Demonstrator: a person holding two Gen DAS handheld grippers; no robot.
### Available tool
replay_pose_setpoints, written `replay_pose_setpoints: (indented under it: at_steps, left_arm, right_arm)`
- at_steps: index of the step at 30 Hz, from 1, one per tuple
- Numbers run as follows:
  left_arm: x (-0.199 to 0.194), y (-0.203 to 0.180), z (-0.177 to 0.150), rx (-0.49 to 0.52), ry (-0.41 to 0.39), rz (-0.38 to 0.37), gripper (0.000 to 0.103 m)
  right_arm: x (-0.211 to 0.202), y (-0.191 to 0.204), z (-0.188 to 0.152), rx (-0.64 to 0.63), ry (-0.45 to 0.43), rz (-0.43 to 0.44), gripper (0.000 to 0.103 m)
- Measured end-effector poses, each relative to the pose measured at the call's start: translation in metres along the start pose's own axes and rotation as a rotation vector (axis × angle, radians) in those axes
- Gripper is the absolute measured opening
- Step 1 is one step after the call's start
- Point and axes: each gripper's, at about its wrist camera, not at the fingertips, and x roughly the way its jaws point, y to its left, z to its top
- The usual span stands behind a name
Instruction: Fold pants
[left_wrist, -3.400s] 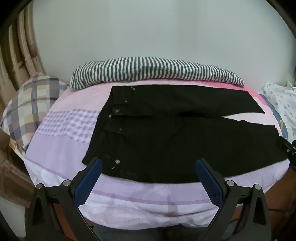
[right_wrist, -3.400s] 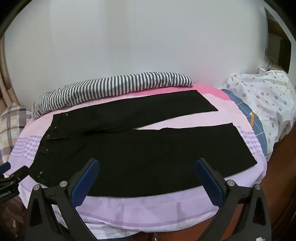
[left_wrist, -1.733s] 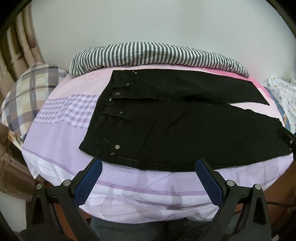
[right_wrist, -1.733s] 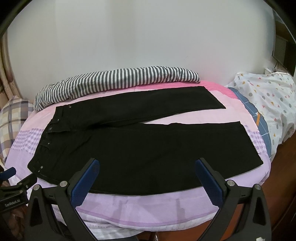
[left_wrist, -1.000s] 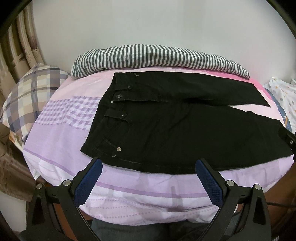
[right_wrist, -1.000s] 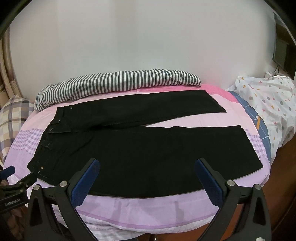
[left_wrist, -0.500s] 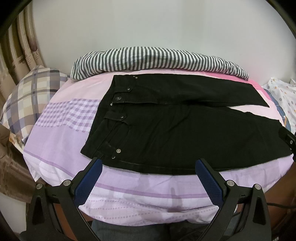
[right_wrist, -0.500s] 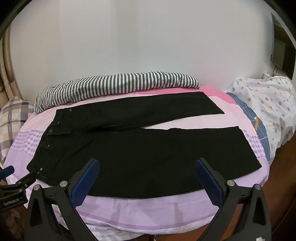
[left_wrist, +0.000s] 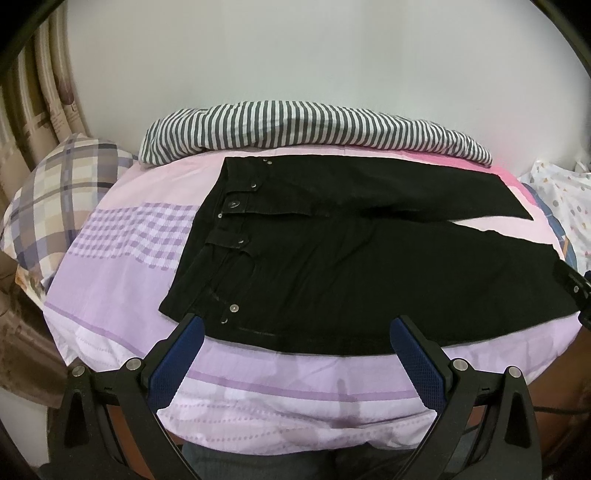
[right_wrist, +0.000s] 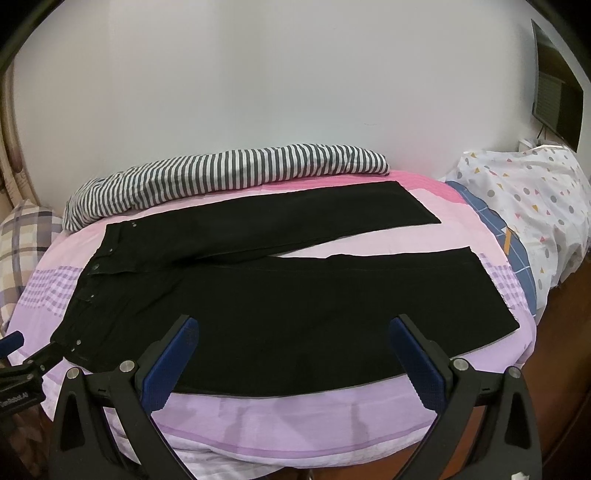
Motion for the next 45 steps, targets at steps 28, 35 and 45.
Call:
replay_pose_setpoints:
  at_steps: [28, 35, 45]
  left_arm:
    - [0.047, 0.071, 0.069, -0.128, 0.021, -0.073, 0.075]
    - [0.100, 0.131, 0.132, -0.236, 0.071, -0.183, 0.068]
    - [0.213, 0.194, 0.203, -0.463, 0.192, -0.359, 0.051]
  right_arm:
    - [0.031, -0.015, 0.024, 0.027, 0.039, 0.039, 0.102]
    - [0.064, 0.005, 0.041, 0.000, 0.086, 0.041, 0.102]
    - [0.124, 0.040, 0.077, -0.024, 0.141, 0.082, 0.102]
